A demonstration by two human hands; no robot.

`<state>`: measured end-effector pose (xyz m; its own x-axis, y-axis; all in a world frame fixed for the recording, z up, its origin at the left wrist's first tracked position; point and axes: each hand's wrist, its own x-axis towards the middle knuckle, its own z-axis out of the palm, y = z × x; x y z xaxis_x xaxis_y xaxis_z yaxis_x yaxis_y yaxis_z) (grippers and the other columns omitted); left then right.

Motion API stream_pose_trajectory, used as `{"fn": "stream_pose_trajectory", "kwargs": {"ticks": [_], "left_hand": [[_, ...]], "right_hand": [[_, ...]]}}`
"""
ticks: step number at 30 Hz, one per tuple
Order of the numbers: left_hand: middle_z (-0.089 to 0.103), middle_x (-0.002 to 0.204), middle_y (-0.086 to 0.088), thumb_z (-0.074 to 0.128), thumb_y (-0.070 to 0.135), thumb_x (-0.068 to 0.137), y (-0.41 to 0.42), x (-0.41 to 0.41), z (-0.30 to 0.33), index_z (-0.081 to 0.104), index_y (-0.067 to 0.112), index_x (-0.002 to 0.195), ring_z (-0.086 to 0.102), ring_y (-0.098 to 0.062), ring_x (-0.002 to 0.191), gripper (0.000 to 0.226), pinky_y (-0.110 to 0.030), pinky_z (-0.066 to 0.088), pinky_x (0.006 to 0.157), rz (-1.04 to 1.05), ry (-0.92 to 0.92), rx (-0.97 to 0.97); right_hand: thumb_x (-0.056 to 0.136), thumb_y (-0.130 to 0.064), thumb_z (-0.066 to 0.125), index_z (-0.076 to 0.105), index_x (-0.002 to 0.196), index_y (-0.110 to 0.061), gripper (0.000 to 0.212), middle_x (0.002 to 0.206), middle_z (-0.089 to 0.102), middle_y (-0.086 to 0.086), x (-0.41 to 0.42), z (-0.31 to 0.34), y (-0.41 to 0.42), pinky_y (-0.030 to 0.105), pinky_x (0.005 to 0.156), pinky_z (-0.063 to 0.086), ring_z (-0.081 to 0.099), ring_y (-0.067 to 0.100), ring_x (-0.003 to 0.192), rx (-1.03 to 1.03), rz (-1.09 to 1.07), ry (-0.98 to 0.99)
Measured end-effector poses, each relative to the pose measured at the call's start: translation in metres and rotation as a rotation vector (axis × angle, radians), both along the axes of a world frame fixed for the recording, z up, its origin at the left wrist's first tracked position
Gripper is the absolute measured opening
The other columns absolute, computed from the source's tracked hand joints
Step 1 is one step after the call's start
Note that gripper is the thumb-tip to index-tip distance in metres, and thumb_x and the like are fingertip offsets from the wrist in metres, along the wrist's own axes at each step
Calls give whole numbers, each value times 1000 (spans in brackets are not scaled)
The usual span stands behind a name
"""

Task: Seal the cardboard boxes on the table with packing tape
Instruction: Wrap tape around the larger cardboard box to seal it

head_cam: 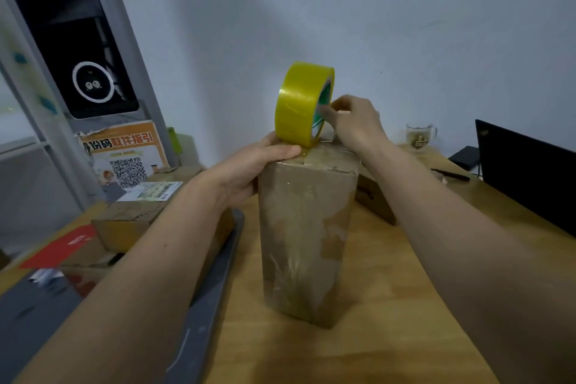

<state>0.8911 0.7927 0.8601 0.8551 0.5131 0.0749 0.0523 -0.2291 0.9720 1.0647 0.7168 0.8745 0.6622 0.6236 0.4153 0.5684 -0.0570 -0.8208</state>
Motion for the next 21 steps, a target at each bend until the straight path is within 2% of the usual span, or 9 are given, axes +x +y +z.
{"fn": "stream_pose_trajectory", "kwargs": {"ticks": [2,4,6,9,11,13,16,19,21], "left_hand": [[76,102,3,75,21,78,-2,3,3,61,25,120,72,-9,87,44,-22,58,73,-15,-29,-28],[76,99,3,66,18,84,-5,9,4,64,22,114,72,-10,87,31,-23,58,79,-3,-40,-16],[77,94,5,62,13,90,-10,13,7,65,22,111,72,-9,85,23,-23,56,77,11,-33,20],[76,96,5,60,7,93,-20,19,19,66,22,110,70,-8,86,24,-21,54,75,-13,28,119],[73,110,-2,59,-1,92,-29,27,29,63,23,114,68,-13,96,33,-22,55,81,-43,93,246],[63,132,-9,60,-5,91,-43,38,37,57,28,124,62,-20,116,47,-32,51,99,-62,187,398],[39,156,-1,65,1,88,-61,69,41,22,30,156,43,-18,138,85,-37,36,115,-82,425,704],[35,158,-2,61,8,90,-81,98,16,15,37,157,40,-23,139,86,-28,34,109,-112,679,1076],[36,157,-5,54,7,92,-89,109,-12,23,36,155,40,-27,138,76,-31,35,104,-123,775,1140]], "right_hand": [[86,-54,62,54,124,-18,52,134,50,7,-1,-6,-6,44,102,40,44,28,125,-42,-42,102],[82,-54,68,43,137,-11,74,133,49,7,-1,-14,-13,33,87,46,52,23,115,35,20,356],[78,-52,72,38,141,-12,82,130,51,5,-3,-22,-22,32,79,50,57,18,103,133,81,564],[76,-48,76,29,149,-21,91,144,44,3,-1,-33,-31,43,98,48,53,21,120,274,87,688],[79,-40,76,31,148,-22,84,137,50,5,1,-43,-36,40,94,52,58,21,116,380,146,770],[90,-25,66,42,142,-14,58,112,64,7,1,-58,-39,29,76,56,67,18,92,480,202,861],[101,-18,47,61,108,-4,22,79,70,5,-1,-91,-39,26,60,55,66,16,66,607,280,1080],[104,-21,38,57,102,-9,22,89,67,8,4,-129,-46,30,70,56,64,18,75,616,334,1247],[100,-24,48,61,98,-11,18,80,67,8,8,-153,-57,25,50,54,64,18,64,446,290,1276]]}}
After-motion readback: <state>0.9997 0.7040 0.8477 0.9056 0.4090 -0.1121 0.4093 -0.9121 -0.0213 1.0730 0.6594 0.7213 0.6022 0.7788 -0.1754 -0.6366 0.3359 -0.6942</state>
